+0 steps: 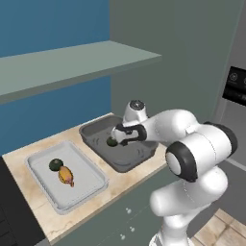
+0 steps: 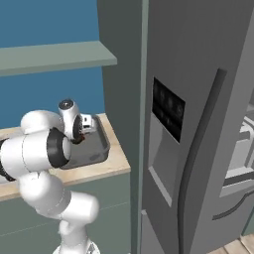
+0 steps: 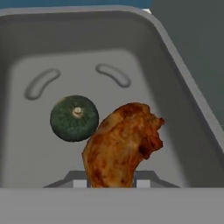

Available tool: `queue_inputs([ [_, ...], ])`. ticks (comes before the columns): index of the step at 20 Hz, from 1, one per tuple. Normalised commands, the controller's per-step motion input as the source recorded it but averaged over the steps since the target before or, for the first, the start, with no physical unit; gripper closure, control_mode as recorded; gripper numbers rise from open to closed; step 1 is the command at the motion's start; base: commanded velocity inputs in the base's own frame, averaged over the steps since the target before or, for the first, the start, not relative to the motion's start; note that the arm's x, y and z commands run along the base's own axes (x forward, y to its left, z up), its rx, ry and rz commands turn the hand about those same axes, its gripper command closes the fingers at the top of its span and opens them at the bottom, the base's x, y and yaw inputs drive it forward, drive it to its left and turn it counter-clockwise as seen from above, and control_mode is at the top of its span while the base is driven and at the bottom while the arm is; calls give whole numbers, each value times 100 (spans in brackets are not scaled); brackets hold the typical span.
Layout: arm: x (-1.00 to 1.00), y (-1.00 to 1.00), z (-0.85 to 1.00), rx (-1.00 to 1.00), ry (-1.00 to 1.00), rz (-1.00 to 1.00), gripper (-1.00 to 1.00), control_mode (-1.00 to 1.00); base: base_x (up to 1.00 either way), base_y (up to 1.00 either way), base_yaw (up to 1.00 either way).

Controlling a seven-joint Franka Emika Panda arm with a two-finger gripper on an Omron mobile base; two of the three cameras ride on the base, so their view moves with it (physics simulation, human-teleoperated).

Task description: Place one squash and one chicken drumstick in each tupperware on the nearby counter, to pack two identical lunches.

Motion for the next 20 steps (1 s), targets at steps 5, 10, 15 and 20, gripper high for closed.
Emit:
queue_inputs([
  [5, 35, 11, -33, 0, 2, -2, 100, -100, 0, 0, 0],
  [10, 30, 0, -19, 0, 0, -6, 100, -100, 0, 0, 0],
  [15, 30, 0, -32, 0, 0, -6, 100, -100, 0, 0, 0],
  [20, 30, 0, -36, 0, 0, -5, 100, -100, 0, 0, 0],
])
